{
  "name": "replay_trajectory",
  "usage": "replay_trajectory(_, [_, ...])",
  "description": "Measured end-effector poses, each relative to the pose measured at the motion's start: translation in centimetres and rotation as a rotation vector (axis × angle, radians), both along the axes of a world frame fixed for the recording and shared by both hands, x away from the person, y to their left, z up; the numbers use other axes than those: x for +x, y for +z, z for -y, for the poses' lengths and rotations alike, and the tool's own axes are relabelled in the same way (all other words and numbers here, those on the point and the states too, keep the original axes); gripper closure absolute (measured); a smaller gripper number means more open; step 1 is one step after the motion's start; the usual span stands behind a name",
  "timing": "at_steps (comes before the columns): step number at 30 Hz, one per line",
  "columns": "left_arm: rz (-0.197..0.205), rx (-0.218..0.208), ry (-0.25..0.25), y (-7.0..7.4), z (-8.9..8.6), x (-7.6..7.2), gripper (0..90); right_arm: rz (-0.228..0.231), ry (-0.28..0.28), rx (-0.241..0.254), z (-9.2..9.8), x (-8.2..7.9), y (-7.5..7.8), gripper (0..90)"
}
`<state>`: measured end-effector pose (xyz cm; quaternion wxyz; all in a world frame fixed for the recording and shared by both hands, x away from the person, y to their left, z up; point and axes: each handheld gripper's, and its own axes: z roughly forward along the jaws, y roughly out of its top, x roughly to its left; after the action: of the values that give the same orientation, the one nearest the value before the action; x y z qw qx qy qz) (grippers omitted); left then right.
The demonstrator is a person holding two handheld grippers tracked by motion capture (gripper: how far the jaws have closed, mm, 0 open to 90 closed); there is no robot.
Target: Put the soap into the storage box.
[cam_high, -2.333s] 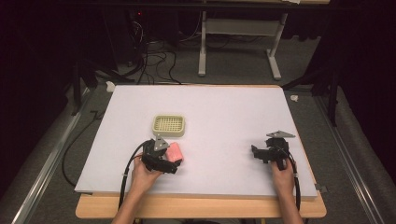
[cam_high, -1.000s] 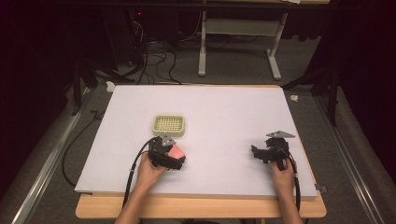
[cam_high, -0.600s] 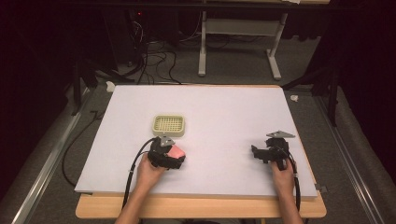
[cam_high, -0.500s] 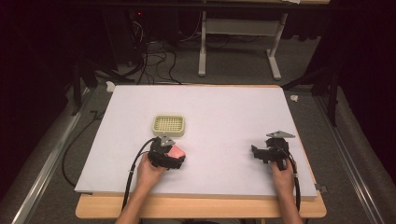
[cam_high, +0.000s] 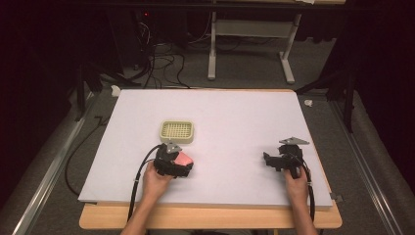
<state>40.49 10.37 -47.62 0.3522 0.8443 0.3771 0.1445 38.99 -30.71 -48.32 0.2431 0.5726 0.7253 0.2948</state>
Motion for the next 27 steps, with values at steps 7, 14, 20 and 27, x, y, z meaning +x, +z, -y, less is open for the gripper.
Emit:
replay_trajectory(7, [0.015,-0.025,0.02,1.0,-0.8,-0.4,13.9,0.0,0.0,0.0,0.0,0.0,0.0,14.3])
replay_trajectory(14, [0.009,-0.064,0.047,1.7,-1.3,-0.3,13.9,0.001,0.0,-0.001,0.0,0.0,0.0,14.3])
replay_trajectory(20, [0.013,-0.087,0.065,2.7,-1.7,-0.4,14.0,0.001,0.001,-0.001,0.0,0.0,0.0,14.4])
replay_trajectory(27, [0.005,-0.123,0.092,3.3,-2.4,-0.6,13.9,0.0,0.001,-0.001,0.0,0.0,0.0,14.4])
